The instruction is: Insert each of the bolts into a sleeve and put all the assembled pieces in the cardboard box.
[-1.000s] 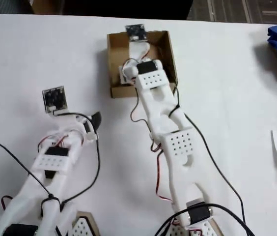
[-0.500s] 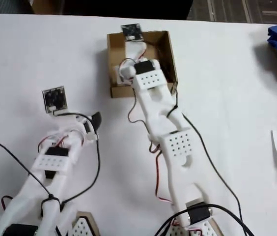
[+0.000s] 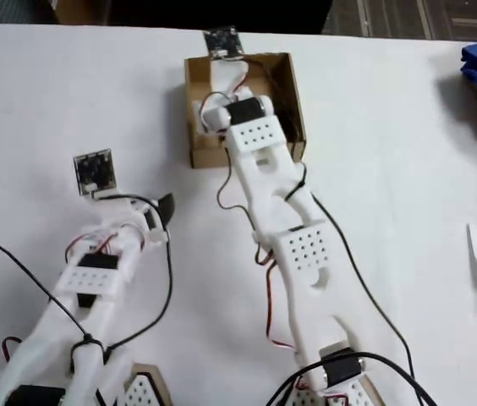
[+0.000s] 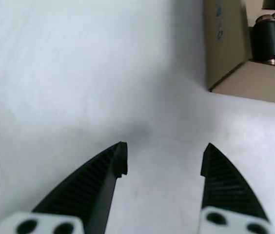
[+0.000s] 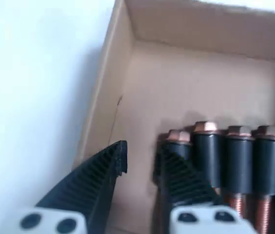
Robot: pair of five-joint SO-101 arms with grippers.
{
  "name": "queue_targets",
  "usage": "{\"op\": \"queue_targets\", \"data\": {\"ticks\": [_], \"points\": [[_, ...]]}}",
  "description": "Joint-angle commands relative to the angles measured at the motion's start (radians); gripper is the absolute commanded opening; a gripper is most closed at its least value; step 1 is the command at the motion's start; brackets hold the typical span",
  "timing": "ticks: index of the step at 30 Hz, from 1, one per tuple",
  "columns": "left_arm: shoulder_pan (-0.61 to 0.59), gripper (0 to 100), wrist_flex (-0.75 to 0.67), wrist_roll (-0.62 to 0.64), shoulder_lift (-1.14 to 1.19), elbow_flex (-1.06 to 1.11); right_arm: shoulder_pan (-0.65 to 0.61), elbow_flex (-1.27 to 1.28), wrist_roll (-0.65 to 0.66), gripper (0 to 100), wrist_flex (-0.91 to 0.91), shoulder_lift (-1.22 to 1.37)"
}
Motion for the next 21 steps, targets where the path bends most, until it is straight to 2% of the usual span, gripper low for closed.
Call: {"op": "queue_targets", "data": {"ticks": [1, 12, 21], "points": [[-0.008, 26, -0.018, 0.006, -0.012, -0.002, -0.021, -0.043, 0.003, 2.4, 0.033, -0.012], [-0.009, 26, -0.018, 0.006, -0.012, -0.002, -0.091, -0.055, 0.000, 2.0, 0.071, 0.051], [-0.009, 26, -0.017, 0.006, -0.012, -0.002, -0.111, -0.110, 0.000, 2.0, -0.082, 0.068]]}}
